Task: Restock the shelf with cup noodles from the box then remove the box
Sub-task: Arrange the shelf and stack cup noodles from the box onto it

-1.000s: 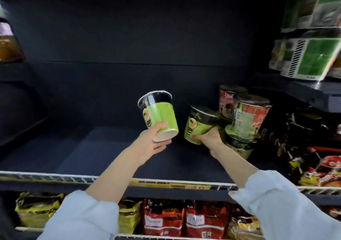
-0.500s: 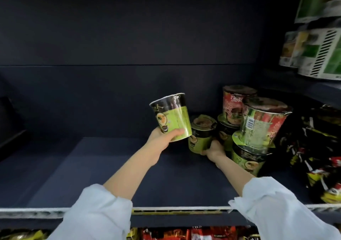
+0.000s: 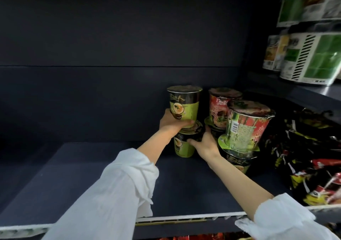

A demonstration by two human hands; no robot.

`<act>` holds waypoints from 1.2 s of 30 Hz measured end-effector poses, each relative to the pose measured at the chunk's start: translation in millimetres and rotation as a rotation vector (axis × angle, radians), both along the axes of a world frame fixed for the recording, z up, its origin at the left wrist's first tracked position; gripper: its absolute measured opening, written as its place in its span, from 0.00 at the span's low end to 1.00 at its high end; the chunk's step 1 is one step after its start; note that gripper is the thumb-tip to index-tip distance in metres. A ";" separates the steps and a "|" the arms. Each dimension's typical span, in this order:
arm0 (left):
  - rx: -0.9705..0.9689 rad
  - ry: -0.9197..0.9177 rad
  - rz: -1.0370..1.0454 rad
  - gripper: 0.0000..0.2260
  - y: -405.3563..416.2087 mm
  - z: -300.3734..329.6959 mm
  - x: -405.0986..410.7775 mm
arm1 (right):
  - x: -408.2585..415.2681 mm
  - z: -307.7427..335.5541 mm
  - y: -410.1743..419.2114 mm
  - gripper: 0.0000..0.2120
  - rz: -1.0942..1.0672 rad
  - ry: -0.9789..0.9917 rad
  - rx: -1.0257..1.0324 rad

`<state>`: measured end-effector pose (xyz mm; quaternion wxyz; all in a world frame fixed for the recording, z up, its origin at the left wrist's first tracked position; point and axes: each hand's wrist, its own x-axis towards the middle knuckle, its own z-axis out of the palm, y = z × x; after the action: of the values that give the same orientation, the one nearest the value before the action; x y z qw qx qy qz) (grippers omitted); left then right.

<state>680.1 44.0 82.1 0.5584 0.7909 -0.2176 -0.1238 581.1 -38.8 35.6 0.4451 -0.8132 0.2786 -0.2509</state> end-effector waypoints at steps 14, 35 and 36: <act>0.324 -0.092 0.058 0.43 -3.7 -3.7 -15.2 | -9.2 11.3 4.7 0.31 0.017 0.013 0.133; 0.130 -0.548 -0.210 0.04 128.1 -10.0 -254.7 | -256.0 42.6 84.7 0.10 0.061 0.021 -0.214; 0.136 -0.557 -0.244 0.04 127.7 -15.7 -272.4 | -276.4 38.6 88.0 0.10 0.042 0.044 -0.226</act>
<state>407.7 171.7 66.4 0.4043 0.7978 -0.4468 0.0174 304.7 49.2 74.2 0.3495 -0.8692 0.2412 -0.2535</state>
